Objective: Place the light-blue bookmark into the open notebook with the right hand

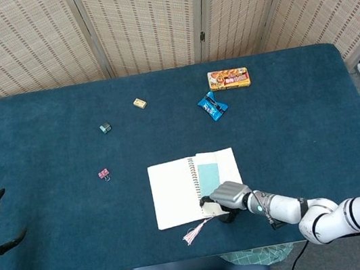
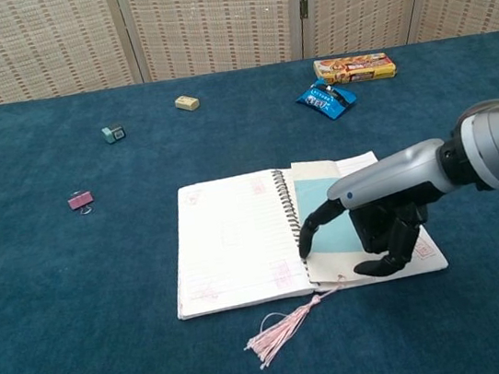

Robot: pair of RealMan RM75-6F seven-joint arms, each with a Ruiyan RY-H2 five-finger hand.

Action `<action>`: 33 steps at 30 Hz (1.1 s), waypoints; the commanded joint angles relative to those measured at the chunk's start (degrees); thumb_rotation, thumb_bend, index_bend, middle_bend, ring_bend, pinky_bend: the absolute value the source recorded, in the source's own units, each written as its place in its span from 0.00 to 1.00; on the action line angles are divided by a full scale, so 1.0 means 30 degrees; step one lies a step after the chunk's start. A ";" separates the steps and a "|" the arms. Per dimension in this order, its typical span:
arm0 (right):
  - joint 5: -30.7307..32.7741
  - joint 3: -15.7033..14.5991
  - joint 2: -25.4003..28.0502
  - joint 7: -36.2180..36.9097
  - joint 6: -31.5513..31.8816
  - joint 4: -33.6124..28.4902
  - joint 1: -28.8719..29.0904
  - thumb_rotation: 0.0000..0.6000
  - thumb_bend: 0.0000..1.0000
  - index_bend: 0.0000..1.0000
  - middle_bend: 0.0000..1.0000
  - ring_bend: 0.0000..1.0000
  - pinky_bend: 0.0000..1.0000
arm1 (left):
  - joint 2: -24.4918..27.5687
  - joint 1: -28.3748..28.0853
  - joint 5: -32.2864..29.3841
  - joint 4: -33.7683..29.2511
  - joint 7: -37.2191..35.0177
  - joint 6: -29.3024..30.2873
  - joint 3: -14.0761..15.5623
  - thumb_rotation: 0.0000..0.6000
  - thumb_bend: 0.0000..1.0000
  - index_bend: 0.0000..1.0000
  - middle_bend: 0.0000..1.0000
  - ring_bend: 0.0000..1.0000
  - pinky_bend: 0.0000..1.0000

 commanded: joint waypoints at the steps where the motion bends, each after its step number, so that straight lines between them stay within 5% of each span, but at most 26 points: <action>1: -0.0222 0.0009 0.0140 0.0102 -0.0100 -0.0046 -0.0138 0.87 0.53 0.21 1.00 1.00 1.00 | -0.0006 -0.0001 0.0010 0.0000 0.0036 0.0008 0.0005 1.00 0.25 0.11 0.00 0.00 0.00; 33: -0.2318 0.0165 0.1482 0.1218 0.0392 -0.0706 -0.1928 0.88 0.52 0.23 1.00 1.00 1.00 | -0.0218 -0.0109 0.0035 0.0135 0.0449 -0.0121 0.0063 1.00 0.25 0.11 0.00 0.00 0.00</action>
